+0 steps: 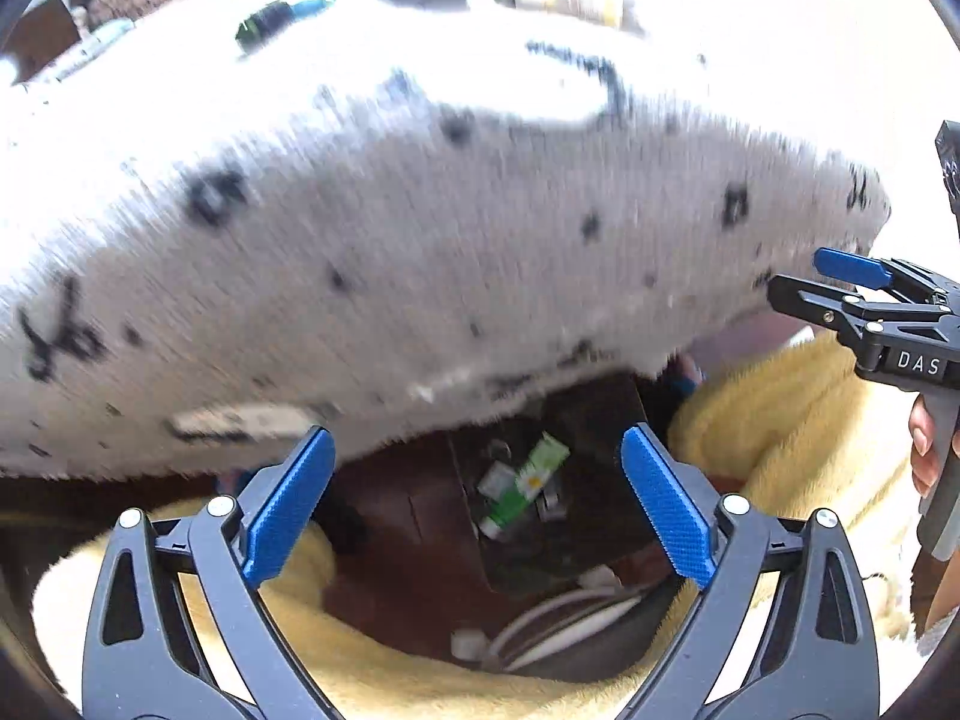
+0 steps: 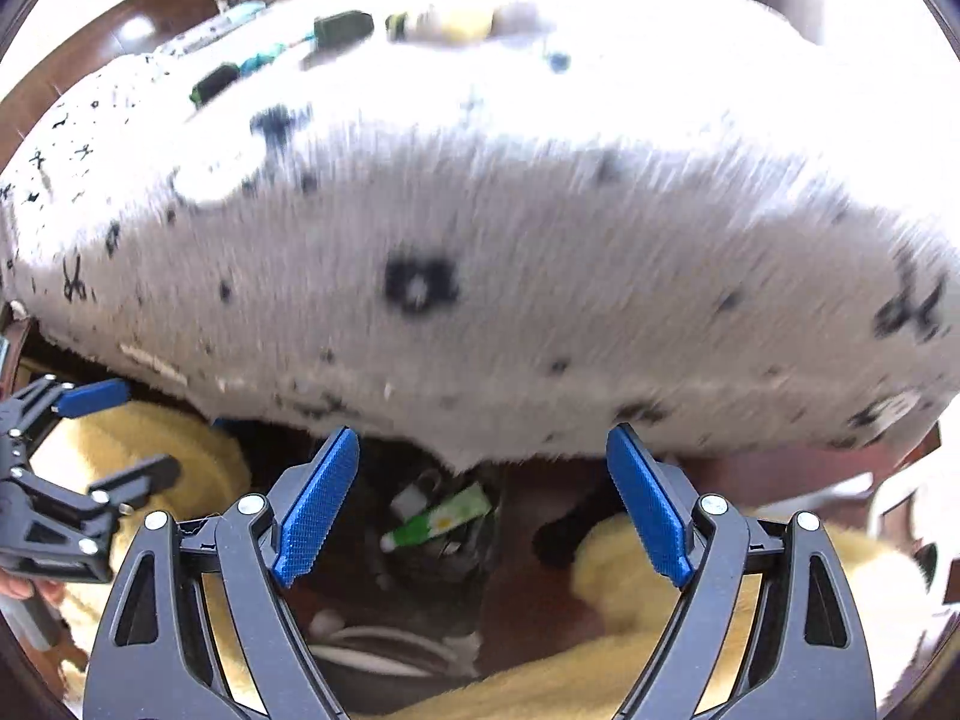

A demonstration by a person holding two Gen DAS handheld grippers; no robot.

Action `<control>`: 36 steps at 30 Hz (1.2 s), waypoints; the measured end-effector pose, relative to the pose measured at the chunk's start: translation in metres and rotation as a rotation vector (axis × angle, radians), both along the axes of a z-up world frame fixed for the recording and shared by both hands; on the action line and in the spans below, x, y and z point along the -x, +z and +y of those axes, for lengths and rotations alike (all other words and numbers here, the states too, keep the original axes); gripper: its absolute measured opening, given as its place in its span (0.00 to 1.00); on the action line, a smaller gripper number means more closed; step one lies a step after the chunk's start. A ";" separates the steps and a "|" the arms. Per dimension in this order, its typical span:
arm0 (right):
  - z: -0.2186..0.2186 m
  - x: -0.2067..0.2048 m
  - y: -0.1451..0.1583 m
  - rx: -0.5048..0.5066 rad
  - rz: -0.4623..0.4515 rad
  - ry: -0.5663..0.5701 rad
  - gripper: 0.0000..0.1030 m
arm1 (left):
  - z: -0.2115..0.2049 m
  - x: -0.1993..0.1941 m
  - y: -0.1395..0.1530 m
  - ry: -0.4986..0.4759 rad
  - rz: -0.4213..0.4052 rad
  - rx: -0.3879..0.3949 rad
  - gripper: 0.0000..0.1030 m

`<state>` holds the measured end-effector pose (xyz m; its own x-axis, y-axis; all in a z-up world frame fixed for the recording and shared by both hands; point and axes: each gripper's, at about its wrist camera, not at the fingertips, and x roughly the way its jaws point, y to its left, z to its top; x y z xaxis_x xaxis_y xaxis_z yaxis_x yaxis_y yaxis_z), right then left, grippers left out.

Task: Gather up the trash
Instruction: 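Grasp the black thread spool with the left tool while the right tool grasps the yellow bottle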

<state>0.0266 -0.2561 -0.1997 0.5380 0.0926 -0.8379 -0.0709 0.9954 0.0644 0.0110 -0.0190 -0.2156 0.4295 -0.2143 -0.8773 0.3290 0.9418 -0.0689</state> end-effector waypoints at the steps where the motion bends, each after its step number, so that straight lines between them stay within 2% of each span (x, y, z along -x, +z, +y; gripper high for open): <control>1: -0.003 -0.001 0.007 0.006 -0.023 -0.003 0.88 | 0.002 -0.001 0.008 0.006 -0.023 0.001 0.90; 8: -0.011 -0.018 0.046 0.029 -0.136 -0.014 0.91 | 0.020 -0.021 0.052 0.048 -0.147 -0.014 0.92; 11: -0.011 -0.028 0.057 0.029 -0.164 -0.007 0.91 | 0.025 -0.035 0.061 0.079 -0.185 -0.022 0.92; 16: -0.008 -0.055 0.066 0.028 -0.197 -0.011 0.91 | 0.037 -0.061 0.070 0.119 -0.213 -0.038 0.92; 21: -0.005 -0.086 0.066 -0.013 -0.204 0.009 0.91 | 0.043 -0.092 0.073 0.133 -0.221 -0.045 0.92; 23: 0.000 -0.102 0.062 -0.015 -0.199 0.027 0.89 | 0.046 -0.104 0.072 0.140 -0.217 -0.044 0.92; 27: 0.007 -0.133 0.049 -0.023 -0.167 0.059 0.72 | 0.050 -0.129 0.067 0.152 -0.206 -0.052 0.92; 30: 0.011 -0.154 0.040 -0.018 -0.153 0.070 0.65 | 0.054 -0.149 0.062 0.166 -0.198 -0.062 0.91; 36: 0.017 -0.182 0.033 -0.003 -0.157 0.084 0.64 | 0.060 -0.186 0.055 0.185 -0.186 -0.061 0.87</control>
<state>0.2086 -0.2392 -0.1668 0.6526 0.1446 -0.7438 -0.1630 0.9854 0.0486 0.1974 0.0409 -0.1603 0.6115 -0.0663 -0.7884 0.1525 0.9877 0.0352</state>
